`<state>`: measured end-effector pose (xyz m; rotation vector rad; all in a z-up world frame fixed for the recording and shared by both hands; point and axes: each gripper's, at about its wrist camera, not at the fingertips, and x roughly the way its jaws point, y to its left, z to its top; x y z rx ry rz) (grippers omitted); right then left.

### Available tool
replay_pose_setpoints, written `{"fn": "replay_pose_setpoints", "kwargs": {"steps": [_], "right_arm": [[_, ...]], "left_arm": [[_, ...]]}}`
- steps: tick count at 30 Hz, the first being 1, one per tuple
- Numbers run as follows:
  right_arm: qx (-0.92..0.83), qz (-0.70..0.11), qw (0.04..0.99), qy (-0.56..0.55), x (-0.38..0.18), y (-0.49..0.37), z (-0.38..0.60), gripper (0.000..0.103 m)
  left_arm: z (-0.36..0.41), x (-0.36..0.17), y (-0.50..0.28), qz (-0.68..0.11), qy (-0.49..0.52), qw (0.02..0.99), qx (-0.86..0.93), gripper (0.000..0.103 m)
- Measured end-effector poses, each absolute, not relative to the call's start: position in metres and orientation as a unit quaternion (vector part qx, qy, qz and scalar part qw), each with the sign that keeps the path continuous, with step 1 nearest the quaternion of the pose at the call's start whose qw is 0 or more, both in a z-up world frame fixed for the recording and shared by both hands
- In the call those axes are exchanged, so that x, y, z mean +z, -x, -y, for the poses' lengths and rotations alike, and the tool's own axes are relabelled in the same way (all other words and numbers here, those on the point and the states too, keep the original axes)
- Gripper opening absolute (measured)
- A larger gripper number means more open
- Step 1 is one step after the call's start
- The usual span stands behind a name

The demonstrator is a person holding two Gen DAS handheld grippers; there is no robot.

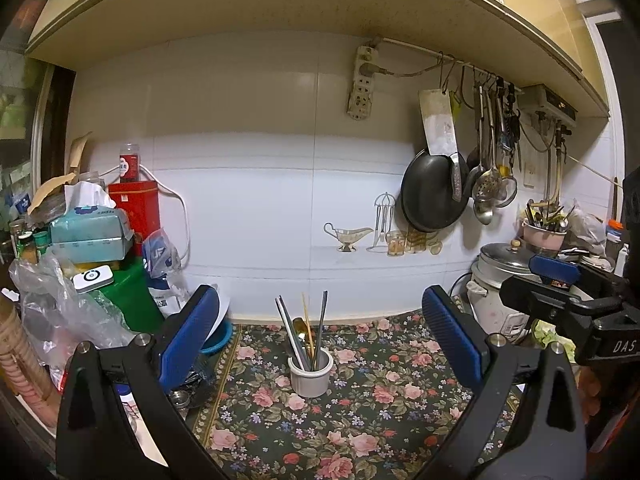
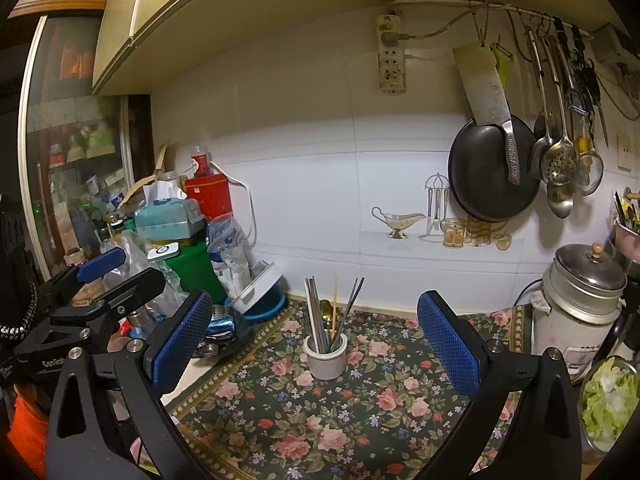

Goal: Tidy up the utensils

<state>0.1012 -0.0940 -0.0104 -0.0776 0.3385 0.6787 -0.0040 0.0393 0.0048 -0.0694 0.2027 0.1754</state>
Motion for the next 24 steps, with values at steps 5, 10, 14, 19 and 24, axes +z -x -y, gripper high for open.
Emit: {"fn": "replay_pose_setpoints", "kwargs": {"steps": [5, 10, 14, 19, 24], "right_arm": [[0.33, -0.168, 0.928, 0.039, -0.0108, -0.1033, 0.0943, 0.102], [0.33, -0.174, 0.927, 0.033, -0.0112, -0.1066, 0.0971, 0.102], [0.329, -0.177, 0.927, 0.031, -0.0115, -0.1087, 0.098, 0.102], [0.328, -0.178, 0.927, 0.03, -0.0114, -0.1096, 0.099, 0.102], [0.331, -0.179, 0.926, 0.027, -0.0118, -0.1114, 0.101, 0.102]], "left_arm": [[-0.0401, 0.0031, 0.0002, -0.105, 0.036, 0.99, 0.086, 0.102], [-0.0394, 0.0029, -0.0019, -0.106, 0.037, 0.99, 0.085, 0.102], [-0.0394, 0.0026, -0.0046, -0.105, 0.039, 0.99, 0.082, 0.102], [-0.0393, 0.0028, -0.0056, -0.103, 0.041, 0.991, 0.08, 0.102], [-0.0389, 0.0028, -0.0058, -0.104, 0.041, 0.991, 0.077, 0.102]]}}
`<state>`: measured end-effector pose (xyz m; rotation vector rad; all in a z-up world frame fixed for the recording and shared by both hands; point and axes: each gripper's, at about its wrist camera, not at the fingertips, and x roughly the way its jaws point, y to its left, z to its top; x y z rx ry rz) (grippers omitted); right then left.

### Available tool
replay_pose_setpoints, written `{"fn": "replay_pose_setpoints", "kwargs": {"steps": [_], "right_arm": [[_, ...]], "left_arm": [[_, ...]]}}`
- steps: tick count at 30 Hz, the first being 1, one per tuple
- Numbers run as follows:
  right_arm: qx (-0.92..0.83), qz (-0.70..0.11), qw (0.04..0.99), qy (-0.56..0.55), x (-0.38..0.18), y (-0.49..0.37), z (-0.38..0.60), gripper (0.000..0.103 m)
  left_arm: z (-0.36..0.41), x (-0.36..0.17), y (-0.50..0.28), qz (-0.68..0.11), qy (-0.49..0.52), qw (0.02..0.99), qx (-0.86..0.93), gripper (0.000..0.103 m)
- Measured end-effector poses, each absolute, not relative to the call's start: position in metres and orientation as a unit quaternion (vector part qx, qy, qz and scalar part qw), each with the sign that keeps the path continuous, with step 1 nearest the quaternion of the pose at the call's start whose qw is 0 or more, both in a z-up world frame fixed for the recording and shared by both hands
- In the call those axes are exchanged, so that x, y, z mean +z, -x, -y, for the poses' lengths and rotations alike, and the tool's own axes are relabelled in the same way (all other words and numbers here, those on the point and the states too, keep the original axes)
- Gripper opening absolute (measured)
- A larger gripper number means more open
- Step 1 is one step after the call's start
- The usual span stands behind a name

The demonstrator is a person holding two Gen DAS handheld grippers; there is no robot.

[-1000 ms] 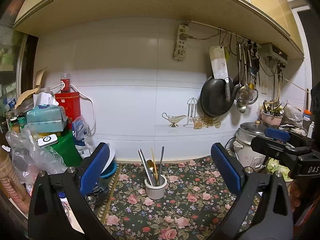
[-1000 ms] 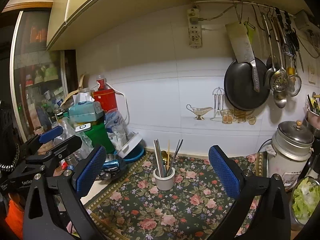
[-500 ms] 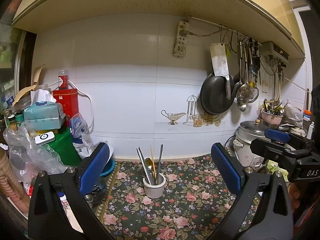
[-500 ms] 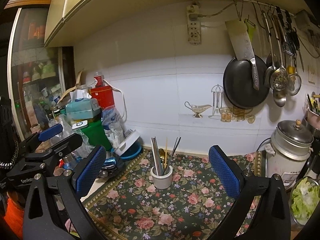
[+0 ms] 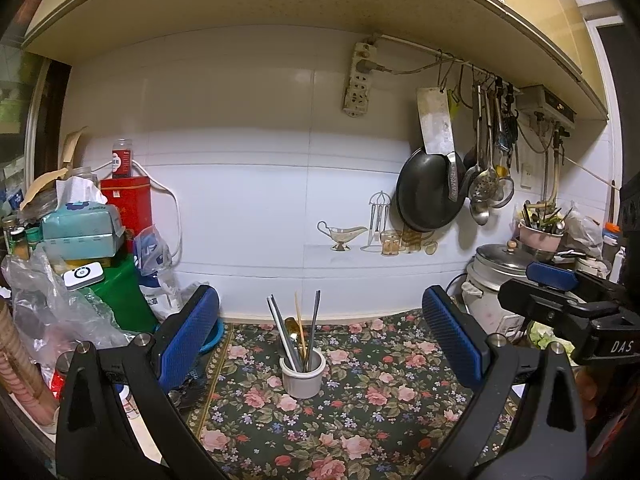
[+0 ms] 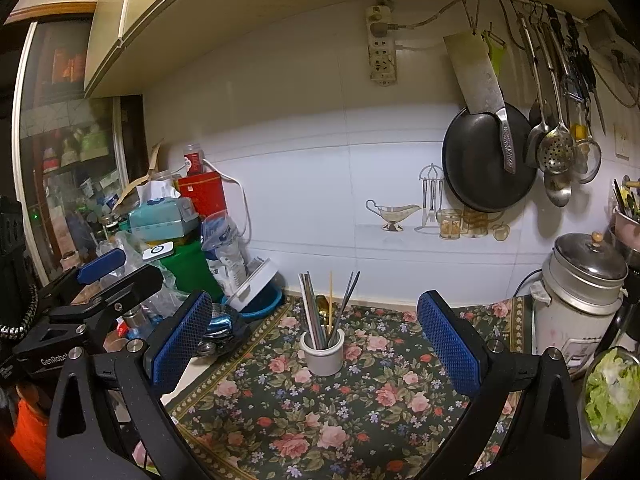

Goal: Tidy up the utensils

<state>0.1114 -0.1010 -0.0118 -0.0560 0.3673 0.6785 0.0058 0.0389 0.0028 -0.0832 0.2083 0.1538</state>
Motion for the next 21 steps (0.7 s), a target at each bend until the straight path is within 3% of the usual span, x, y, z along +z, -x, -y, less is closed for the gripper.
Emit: {"fn": "replay_pose_setpoints", "kwargs": {"steps": [21], "right_arm": [[0.331, -0.172, 0.927, 0.026, -0.0066, -0.1117, 0.0995, 0.103]], "left_arm": [[-0.039, 0.0046, -0.0098, -0.106, 0.052, 0.991, 0.066, 0.102]]}}
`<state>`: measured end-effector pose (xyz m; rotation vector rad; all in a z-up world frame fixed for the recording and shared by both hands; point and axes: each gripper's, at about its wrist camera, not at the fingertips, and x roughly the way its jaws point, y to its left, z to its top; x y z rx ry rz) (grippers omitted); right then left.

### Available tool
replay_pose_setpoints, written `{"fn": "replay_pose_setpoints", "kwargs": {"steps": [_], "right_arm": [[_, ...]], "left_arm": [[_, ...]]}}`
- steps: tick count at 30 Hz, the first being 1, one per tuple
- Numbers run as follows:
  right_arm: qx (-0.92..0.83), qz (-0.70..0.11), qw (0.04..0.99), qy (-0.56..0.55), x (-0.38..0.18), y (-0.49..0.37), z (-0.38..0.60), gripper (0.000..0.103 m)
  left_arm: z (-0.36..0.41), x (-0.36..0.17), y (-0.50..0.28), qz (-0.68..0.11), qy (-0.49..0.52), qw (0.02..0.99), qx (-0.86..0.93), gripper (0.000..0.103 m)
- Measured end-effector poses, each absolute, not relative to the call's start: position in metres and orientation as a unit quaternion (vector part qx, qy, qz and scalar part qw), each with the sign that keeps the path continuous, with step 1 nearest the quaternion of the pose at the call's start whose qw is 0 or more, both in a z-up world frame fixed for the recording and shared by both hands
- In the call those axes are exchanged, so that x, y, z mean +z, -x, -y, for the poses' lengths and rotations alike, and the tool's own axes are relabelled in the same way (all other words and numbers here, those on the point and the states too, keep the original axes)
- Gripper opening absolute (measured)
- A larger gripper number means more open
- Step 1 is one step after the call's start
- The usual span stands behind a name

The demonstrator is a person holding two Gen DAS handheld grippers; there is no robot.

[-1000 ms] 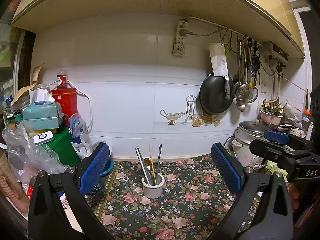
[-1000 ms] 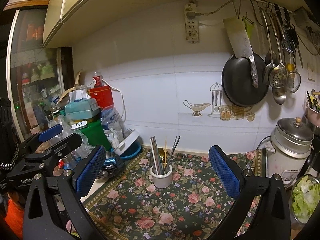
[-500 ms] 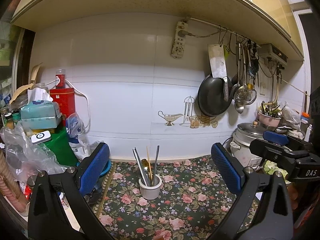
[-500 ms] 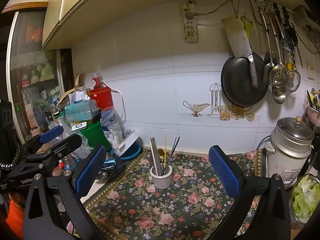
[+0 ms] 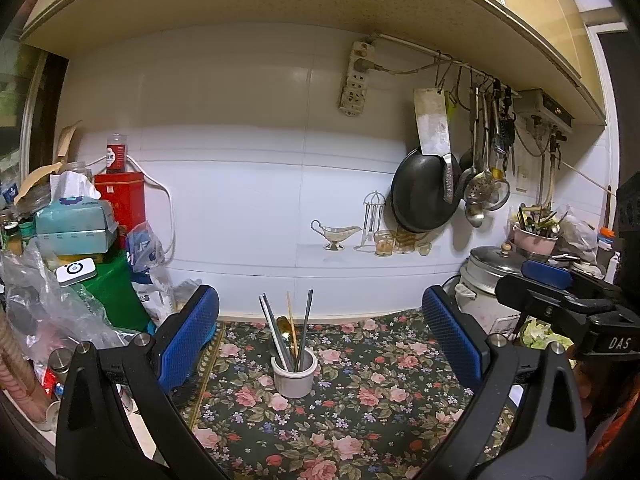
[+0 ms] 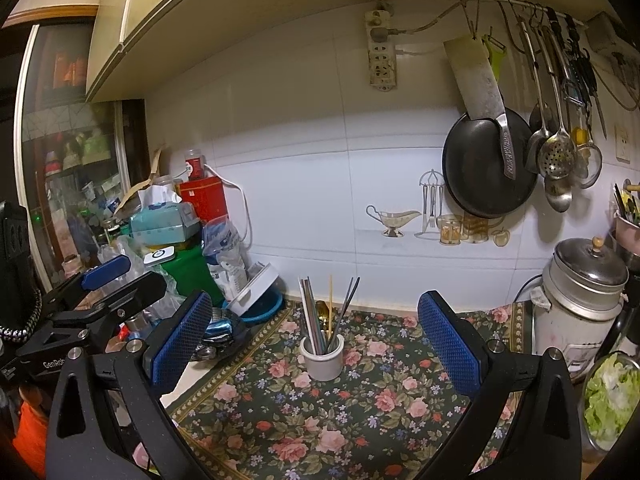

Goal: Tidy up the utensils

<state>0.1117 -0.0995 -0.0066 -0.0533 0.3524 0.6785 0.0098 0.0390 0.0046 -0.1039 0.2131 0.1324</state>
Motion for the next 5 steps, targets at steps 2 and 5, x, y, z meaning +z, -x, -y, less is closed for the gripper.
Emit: {"fn": "replay_pose_setpoints", "kwargs": {"steps": [2, 5], "right_arm": [[0.33, -0.173, 0.928, 0.025, -0.0074, -0.113, 0.0982, 0.103], [0.331, -0.175, 0.927, 0.023, -0.0081, -0.1164, 0.0977, 0.103]], "left_arm": [[-0.0393, 0.0042, -0.0113, -0.108, 0.051, 0.991, 0.064, 0.102], [-0.0407, 0.0037, -0.0151, -0.11, 0.051, 0.99, 0.064, 0.102]]}}
